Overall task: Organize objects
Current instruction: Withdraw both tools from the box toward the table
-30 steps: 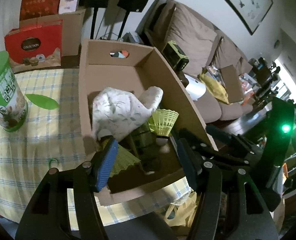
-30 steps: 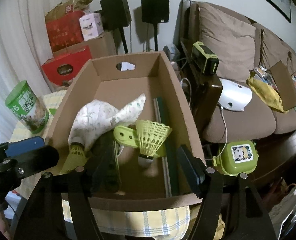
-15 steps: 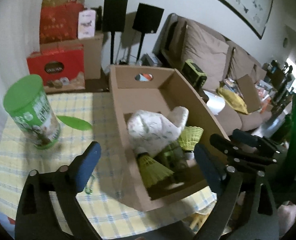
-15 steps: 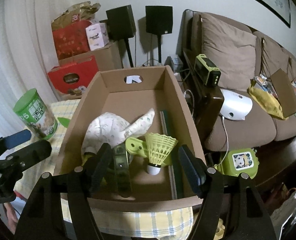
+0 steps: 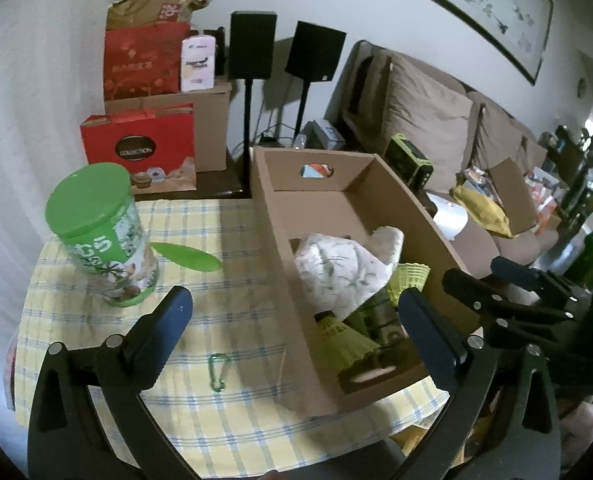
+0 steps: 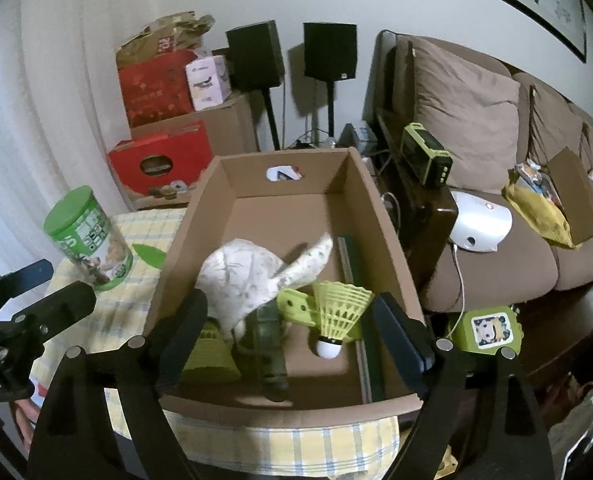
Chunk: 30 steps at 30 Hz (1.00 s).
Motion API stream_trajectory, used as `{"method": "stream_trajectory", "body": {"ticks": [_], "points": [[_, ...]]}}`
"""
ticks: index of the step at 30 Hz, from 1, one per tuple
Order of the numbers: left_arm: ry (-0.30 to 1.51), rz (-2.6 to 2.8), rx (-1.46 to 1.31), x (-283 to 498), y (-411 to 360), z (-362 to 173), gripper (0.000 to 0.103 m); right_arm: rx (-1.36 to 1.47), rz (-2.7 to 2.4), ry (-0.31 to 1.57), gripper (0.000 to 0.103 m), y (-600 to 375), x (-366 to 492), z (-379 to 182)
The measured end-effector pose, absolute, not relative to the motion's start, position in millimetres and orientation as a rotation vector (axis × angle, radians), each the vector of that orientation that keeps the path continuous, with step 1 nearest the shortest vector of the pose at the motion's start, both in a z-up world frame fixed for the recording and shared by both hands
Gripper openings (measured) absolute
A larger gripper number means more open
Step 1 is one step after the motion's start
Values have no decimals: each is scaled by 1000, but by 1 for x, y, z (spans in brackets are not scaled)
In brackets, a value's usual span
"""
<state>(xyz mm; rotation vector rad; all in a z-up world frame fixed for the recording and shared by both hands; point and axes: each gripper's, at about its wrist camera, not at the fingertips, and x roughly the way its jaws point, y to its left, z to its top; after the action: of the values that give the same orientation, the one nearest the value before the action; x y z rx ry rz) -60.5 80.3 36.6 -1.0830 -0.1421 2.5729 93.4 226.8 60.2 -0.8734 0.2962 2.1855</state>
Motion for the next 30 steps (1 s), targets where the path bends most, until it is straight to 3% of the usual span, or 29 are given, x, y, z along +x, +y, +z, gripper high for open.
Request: {"method": "stream_trajectory", "body": {"ticks": [4,18,30], "points": [[-143,2596,-1086,-60,69,37,103,-874,2211,266,103,216,83,63],[-101,2716,-1079,-55,6,35,103,-897,2278,216,102,190,50,64],[-147,2673,-1246,-60,-40,-10,103,-946,2329,188,102,175,18,48]]}}
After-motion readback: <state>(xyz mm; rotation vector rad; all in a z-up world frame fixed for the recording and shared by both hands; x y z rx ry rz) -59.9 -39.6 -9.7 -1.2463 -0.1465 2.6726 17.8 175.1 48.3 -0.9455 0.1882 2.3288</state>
